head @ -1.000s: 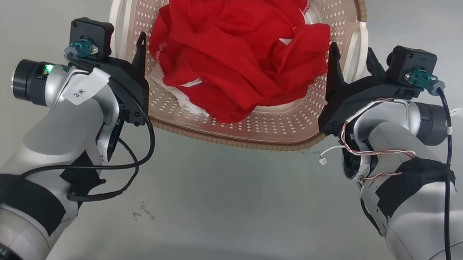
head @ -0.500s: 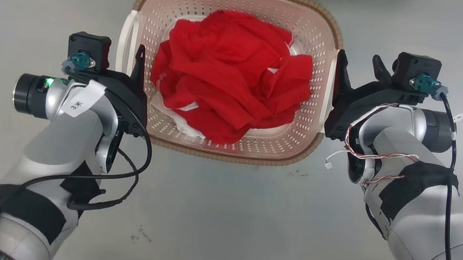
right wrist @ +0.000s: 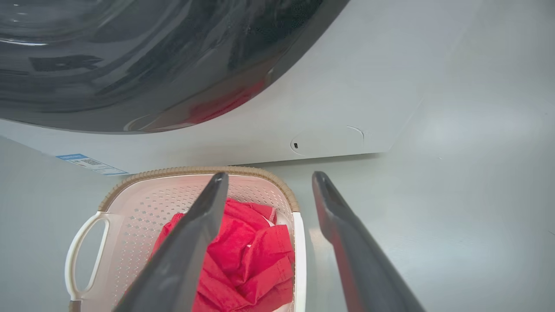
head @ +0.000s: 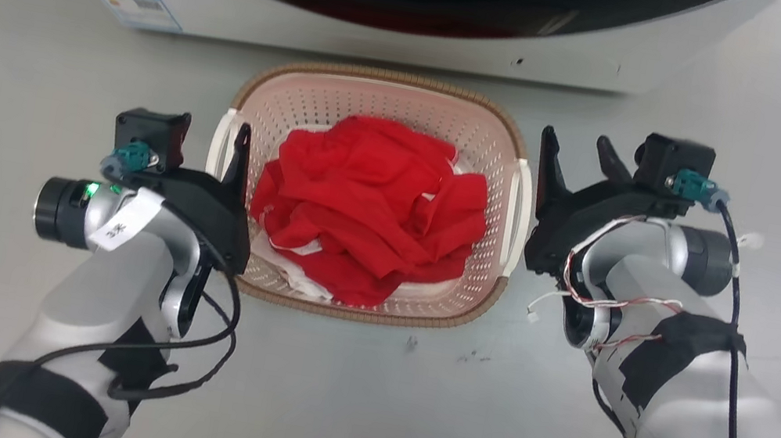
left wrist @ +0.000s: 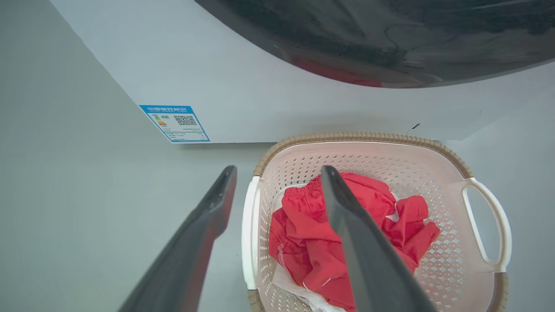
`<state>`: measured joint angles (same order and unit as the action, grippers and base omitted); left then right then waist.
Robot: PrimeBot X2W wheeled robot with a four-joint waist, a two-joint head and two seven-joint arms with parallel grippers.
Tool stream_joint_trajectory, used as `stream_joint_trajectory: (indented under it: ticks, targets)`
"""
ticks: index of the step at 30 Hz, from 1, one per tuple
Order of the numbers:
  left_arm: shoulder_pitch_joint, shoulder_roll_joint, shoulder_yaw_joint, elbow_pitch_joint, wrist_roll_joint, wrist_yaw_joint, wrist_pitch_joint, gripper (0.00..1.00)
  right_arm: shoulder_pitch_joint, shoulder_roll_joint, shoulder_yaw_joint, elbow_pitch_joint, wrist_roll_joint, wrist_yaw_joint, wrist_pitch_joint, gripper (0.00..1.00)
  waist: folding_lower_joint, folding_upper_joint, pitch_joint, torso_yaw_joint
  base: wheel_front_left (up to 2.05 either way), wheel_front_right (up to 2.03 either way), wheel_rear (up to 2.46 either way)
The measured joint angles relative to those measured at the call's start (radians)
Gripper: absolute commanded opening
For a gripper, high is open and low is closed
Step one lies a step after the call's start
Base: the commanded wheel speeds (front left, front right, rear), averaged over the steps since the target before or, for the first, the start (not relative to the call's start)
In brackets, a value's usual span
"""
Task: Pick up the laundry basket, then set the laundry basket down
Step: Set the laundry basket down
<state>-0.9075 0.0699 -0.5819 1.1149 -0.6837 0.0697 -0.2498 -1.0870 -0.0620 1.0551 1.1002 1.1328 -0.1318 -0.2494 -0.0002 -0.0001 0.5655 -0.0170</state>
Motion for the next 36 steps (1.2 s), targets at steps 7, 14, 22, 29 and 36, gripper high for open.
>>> stream_joint_trajectory:
  ticks: [7,14,22,29,36]
  targets:
    - [0.118,0.033,0.053,-0.075,0.0,0.011,0.0,1.0,0.088,0.0,-0.054,-0.046,-0.017,0.0,0.0,1.0,0.0001,0.0,-0.101,-0.011,0.0,0.0,0.0]
    - [0.266,0.043,0.084,-0.169,0.014,0.02,0.0,1.0,0.203,0.0,-0.109,-0.095,-0.064,0.0,0.0,1.0,0.0,-0.0001,-0.204,-0.02,0.0,0.0,0.0]
    - [0.437,0.049,0.118,-0.296,0.052,0.033,0.0,1.0,0.34,-0.009,-0.165,-0.174,-0.13,0.0,0.0,1.0,0.0,-0.0001,-0.323,-0.025,0.0,0.0,0.0]
    - [0.582,0.05,0.138,-0.41,0.09,0.042,0.0,1.0,0.487,-0.021,-0.211,-0.258,-0.195,0.0,0.0,1.0,0.0,-0.0001,-0.425,-0.023,0.0,0.0,0.0]
    - [0.721,0.064,0.165,-0.526,0.134,0.046,0.0,1.0,0.639,-0.027,-0.278,-0.346,-0.268,0.0,0.0,1.0,0.0,-0.0001,-0.511,-0.019,0.0,0.0,0.0]
